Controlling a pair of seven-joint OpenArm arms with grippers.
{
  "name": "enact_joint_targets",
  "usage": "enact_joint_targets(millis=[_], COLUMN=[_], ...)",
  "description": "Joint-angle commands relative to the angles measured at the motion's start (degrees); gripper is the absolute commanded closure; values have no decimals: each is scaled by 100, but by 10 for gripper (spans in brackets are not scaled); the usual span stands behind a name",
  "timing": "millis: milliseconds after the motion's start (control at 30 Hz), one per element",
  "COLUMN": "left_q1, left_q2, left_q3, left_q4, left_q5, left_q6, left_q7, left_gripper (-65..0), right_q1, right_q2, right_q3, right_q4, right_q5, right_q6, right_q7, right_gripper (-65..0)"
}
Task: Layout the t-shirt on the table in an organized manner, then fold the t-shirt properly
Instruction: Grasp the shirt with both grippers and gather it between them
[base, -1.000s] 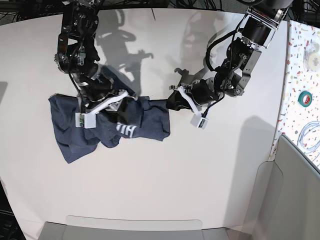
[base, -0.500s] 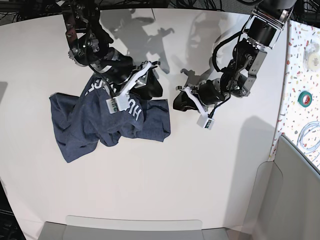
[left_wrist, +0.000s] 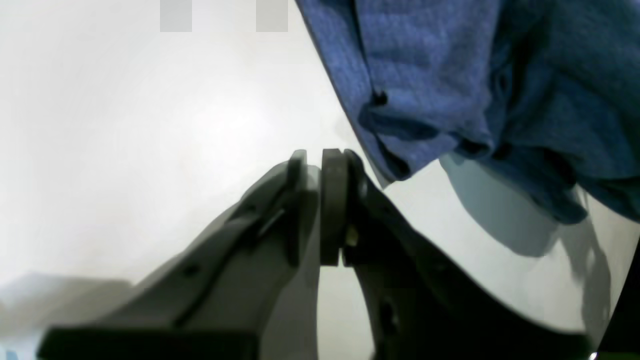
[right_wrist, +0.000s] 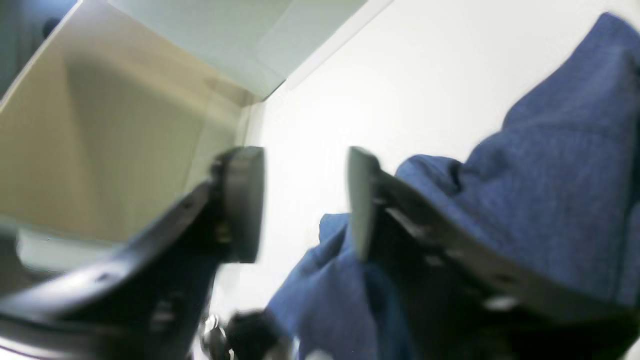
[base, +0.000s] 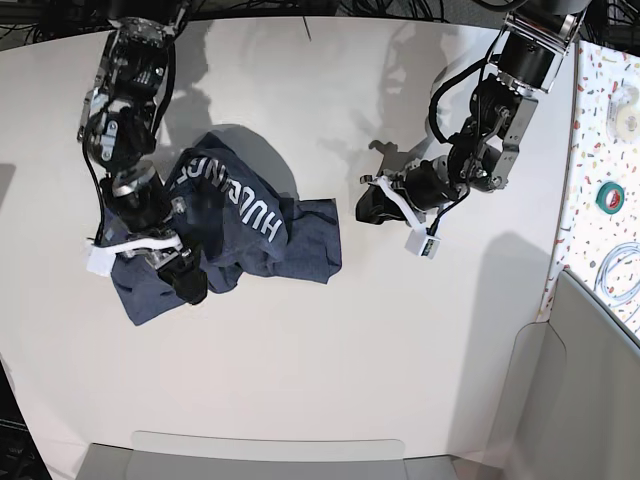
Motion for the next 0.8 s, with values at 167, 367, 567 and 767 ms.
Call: enact_joint_targets(millis=[167,367,567,767], left_q1=[-39,-30,-30,-30], left_q2=[-46,-46,-46,-46], left_q3=[-9,-9,-9,-17], left_q4=[21,21,21,21], left_q5=[103,103,103,103], left_q6=[61,61,61,61], left_q7=[192,192,192,192], left_gripper=[-47,-48,-48,-48], right_q1=[41,-355,-399,93], right_q2=[-107,-107,-98,-107], right_q3=[-23,-173,-217,-357], right_q4=[-359,-359,-606,-1151], right_q5=[460,504,486,478], right_q6=[-141,-739,-783,-757], right_q7=[50,-81,-90,-609], right_gripper=[-346,-334,-334,-69])
